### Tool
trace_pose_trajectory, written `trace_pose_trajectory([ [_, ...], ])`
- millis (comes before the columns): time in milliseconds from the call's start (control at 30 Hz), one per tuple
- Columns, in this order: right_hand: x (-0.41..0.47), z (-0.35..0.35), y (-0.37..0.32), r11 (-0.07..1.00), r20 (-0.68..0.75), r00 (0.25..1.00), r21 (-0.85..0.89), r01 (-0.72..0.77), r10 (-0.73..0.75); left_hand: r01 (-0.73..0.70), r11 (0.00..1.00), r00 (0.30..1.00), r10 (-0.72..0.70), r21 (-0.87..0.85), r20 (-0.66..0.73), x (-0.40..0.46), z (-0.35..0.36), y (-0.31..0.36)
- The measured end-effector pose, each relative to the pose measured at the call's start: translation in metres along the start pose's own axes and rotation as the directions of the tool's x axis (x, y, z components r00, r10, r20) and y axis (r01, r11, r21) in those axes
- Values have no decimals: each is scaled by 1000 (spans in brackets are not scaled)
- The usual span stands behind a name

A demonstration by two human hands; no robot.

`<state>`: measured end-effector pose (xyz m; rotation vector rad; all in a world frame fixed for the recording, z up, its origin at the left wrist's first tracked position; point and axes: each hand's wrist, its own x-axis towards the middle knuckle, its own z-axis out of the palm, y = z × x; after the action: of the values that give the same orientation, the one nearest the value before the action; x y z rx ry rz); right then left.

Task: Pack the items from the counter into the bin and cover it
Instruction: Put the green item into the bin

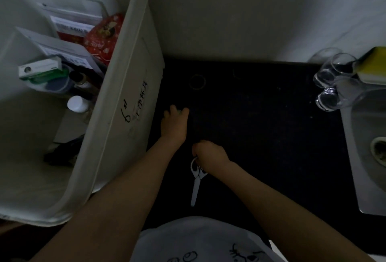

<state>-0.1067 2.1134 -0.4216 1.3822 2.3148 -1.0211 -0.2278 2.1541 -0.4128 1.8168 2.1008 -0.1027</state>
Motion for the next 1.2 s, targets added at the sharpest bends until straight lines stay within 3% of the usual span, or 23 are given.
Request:
trace_pose_trajectory([
  [67, 1, -7, 8, 999, -87, 996, -6, -39, 38, -7, 998, 1000, 8, 63, -13, -2, 1, -2],
  [200, 5, -29, 26, 982, -231, 955, 86, -169, 184, -10, 1000, 999, 11, -29, 32, -4, -2, 2],
  [300, 7, -46, 33, 963, -325, 916, 207, -174, 236, -2, 989, 1000, 6, -148, 24, -2, -6, 4],
  [467, 4, -80, 26, 842, -403, 867, 538, -35, 293, -63, 961, 998, 60, -268, -21, -3, -27, 13],
  [600, -5, -102, 14, 759, -428, 858, 647, 73, 283, -196, 898, 978, 153, -393, -138, -9, -50, 24],
  [700, -11, -115, 1, 706, -437, 854, 697, 124, 281, -285, 883, 947, 200, -373, -251, -18, -73, 33],
  [867, -29, -139, -31, 432, -419, 863, 859, 276, 281, -356, 885, 878, 208, -299, -431, -33, -123, 37],
  [1000, -41, -161, -65, 264, -458, 840, 882, 390, 291, -382, 883, 810, 178, -272, -559, -46, -166, 31],
  [1200, -37, -183, -123, 252, -544, 788, 837, 485, 289, -493, 825, 735, 226, -276, -639, -57, -213, -16],
])
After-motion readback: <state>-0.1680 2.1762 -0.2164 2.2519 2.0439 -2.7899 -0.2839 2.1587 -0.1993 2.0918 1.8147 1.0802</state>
